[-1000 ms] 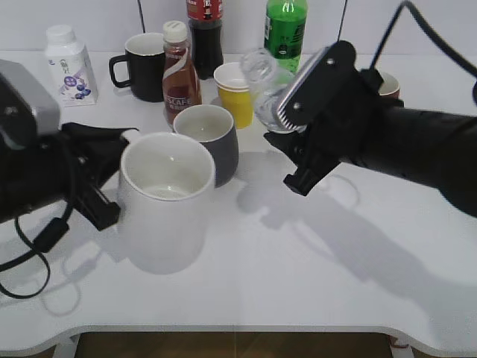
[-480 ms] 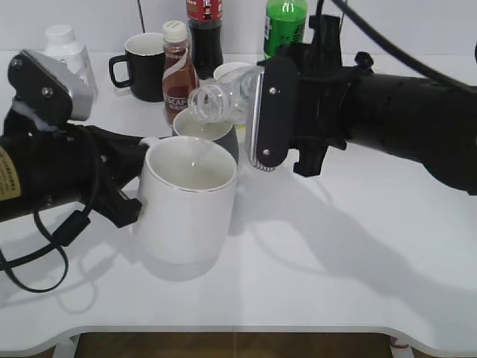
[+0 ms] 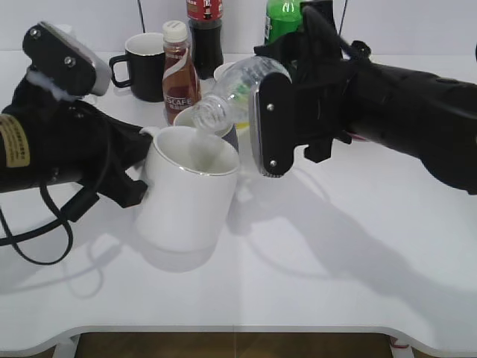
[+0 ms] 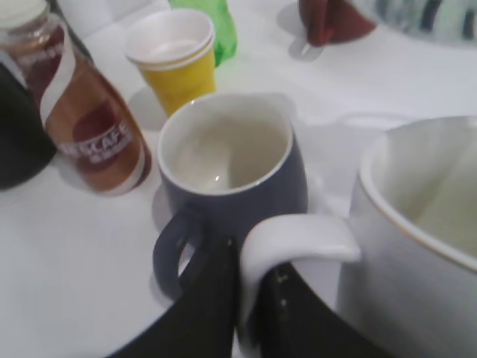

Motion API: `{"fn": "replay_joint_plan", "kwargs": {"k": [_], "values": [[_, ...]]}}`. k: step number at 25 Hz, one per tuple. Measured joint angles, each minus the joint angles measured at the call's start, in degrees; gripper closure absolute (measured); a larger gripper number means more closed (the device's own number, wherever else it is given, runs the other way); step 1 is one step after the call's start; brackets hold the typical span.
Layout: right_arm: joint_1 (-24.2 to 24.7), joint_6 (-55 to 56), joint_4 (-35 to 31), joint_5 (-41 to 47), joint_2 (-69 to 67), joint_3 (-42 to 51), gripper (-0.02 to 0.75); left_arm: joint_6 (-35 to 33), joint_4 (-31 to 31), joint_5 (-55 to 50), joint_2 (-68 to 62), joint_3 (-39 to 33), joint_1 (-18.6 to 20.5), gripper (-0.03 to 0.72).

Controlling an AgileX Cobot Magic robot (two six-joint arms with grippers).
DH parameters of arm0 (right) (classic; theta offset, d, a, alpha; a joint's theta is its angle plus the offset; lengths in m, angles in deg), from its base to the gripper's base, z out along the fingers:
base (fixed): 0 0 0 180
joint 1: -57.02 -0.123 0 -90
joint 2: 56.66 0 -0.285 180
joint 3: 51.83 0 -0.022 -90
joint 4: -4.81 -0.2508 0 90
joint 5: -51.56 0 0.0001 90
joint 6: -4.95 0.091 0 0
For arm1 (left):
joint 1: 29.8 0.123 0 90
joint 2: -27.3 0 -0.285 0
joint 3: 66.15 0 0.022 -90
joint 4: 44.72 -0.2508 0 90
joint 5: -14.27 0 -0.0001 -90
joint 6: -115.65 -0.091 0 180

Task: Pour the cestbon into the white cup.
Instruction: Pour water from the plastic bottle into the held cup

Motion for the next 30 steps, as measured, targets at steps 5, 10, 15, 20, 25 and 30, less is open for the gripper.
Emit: {"fn": "replay_joint_plan", "kwargs": {"k": [5, 10, 15, 20, 25, 30], "values": [[0.00, -3.09, 0.00, -2.60, 0.00, 0.00, 0.281, 0.30, 1.76, -3.95, 0.07, 0.85, -0.27, 0.650], [0.00, -6.41, -0.05, -3.62, 0.00, 0.00, 0.281, 0.48, 2.10, -4.79, 1.24, 1.04, -3.49, 0.650], [0.00, -8.92, -0.10, -4.15, 0.00, 0.00, 0.281, 0.48, 2.55, -5.41, 1.24, 1.04, -4.60, 0.650], [0.00, -12.05, -0.17, -4.38, 0.00, 0.00, 0.281, 0.48, 2.55, -5.93, 2.42, 1.04, -4.60, 0.650], [0.00, -13.31, -0.23, -6.16, 0.00, 0.00, 0.281, 0.48, 2.55, -5.92, 3.38, 1.04, -4.60, 0.650], [0.00, -14.66, -0.41, -7.68, 0.00, -0.02, 0.281, 0.48, 2.50, -5.92, 3.38, 1.04, -4.60, 0.650]]}}
